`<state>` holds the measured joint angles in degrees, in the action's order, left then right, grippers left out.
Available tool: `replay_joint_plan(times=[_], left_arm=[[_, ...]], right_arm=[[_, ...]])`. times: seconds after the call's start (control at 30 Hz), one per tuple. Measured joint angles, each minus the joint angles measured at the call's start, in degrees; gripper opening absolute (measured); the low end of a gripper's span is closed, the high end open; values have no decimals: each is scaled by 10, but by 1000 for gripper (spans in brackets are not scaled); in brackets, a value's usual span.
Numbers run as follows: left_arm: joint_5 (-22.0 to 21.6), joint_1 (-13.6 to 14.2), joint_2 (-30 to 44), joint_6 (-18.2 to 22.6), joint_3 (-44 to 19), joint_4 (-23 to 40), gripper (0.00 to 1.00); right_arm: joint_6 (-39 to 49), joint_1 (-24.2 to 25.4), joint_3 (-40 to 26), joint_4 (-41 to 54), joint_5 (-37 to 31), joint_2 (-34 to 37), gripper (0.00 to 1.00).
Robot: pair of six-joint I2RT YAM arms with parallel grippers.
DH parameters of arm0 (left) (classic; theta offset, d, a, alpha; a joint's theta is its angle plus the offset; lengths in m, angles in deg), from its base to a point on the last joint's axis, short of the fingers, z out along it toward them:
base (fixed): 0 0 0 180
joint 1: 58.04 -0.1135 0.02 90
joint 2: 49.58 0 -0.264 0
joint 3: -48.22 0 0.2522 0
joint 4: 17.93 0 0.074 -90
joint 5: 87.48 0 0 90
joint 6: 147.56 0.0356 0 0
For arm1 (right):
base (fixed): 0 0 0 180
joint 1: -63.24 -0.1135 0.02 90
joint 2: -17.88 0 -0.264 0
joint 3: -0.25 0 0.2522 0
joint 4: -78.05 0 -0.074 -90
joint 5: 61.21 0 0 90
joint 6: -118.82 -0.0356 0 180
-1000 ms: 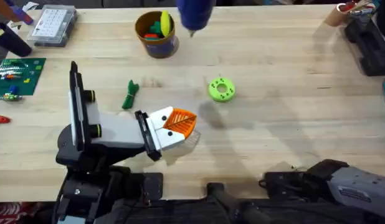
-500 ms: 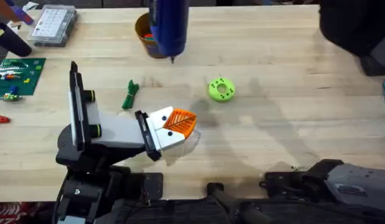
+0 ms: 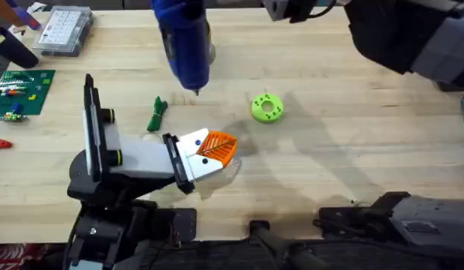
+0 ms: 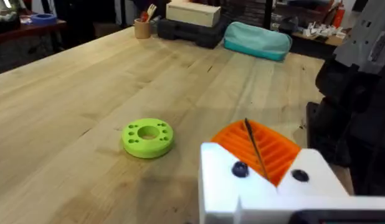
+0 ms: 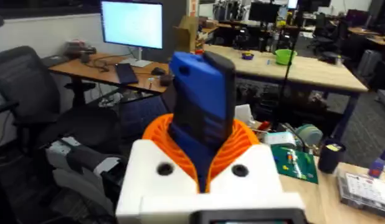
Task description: Pick up the gripper from the table and insert it into the empty holder that is missing its gripper. Then pick up a screw, insert it into the mounting hole, and use the screwdriver to tighten it. Finally, clean up the table by picking up the vegetable and placing it into the bucket.
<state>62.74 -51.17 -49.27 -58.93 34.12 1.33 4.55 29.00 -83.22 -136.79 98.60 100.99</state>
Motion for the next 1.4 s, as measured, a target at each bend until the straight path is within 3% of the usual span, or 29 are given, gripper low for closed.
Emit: replay_joint_plan(times=[0.4,0.8,1.4], left_arm=[[0,0,0,0,0,0,11],[0,0,0,0,0,0,11],[0,0,0,0,0,0,11]], right_arm=[[-47,-13,8,-79,12,5,46],[-60,-14,63,-74,16,5,45],[28,-40,109,-73,9,5,47]])
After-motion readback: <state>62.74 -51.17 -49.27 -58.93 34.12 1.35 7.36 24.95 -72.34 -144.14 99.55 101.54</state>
